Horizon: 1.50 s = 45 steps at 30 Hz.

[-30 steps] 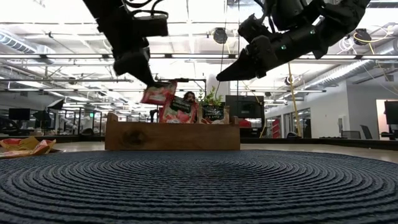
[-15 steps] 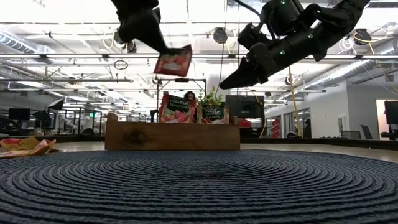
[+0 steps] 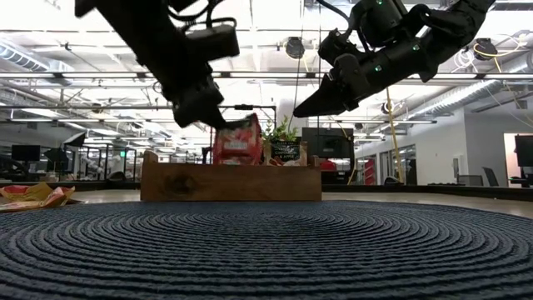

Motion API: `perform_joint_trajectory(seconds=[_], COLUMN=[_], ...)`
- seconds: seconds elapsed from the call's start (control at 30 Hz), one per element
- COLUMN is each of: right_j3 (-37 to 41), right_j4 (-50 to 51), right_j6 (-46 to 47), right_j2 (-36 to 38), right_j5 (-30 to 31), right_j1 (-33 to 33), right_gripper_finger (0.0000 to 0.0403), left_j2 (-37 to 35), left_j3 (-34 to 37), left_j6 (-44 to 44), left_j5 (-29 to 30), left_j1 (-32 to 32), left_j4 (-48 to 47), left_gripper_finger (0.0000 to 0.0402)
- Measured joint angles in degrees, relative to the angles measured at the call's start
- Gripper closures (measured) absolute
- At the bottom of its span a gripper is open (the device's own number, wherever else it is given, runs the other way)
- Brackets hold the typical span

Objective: Pick & Place Tea
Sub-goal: Put the red tea bag into the middle slot of the wooden organizer

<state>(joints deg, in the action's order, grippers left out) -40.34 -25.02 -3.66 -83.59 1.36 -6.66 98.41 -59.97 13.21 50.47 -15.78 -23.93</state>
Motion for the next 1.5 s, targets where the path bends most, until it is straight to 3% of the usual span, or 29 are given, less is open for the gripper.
perform_joint_trajectory(seconds=[0.13,0.37,0.5,0.63,0.8,1.0,1.17,1.5], right_j3=[0.0,0.0,0.0,0.1,0.1,-0.6,-3.2,-5.9], right_j4=[0.0,-0.6,-4.4,-10.5,-17.4,-22.9,-24.2,-24.9], right_j6=[0.0,-0.1,1.5,3.6,4.5,9.1,12.5,12.0], right_j2=[0.0,0.0,-0.5,-3.9,-9.2,-14.3,-18.2,-20.2], right_j5=[-0.1,-0.6,-8.6,-14.4,-7.7,-10.7,-16.6,-16.2], right_j1=[0.0,0.2,1.3,3.1,2.7,0.2,-0.5,0.1], right_gripper_finger=[0.0403,0.0403,0.0398,0.0357,0.0284,0.0242,0.024,0.0271], left_j2=[0.0,0.0,0.0,0.0,0.0,0.0,0.0,0.0], left_j3=[3.6,5.2,5.2,5.2,5.2,5.2,5.2,5.2], left_j6=[-3.1,-4.1,-5.8,-9.2,-12.3,-13.1,-13.2,-13.4], left_j5=[-1.7,-0.7,3.0,5.9,6.1,6.1,6.2,6.1], left_j1=[1.2,1.6,0.8,-0.2,-1.1,-2.7,-3.0,-3.0], left_j4=[8.1,9.0,9.2,10.6,13.3,14.2,14.4,14.2], left_gripper_finger=[0.0401,0.0401,0.0401,0.0401,0.0401,0.0401,0.0401,0.0401])
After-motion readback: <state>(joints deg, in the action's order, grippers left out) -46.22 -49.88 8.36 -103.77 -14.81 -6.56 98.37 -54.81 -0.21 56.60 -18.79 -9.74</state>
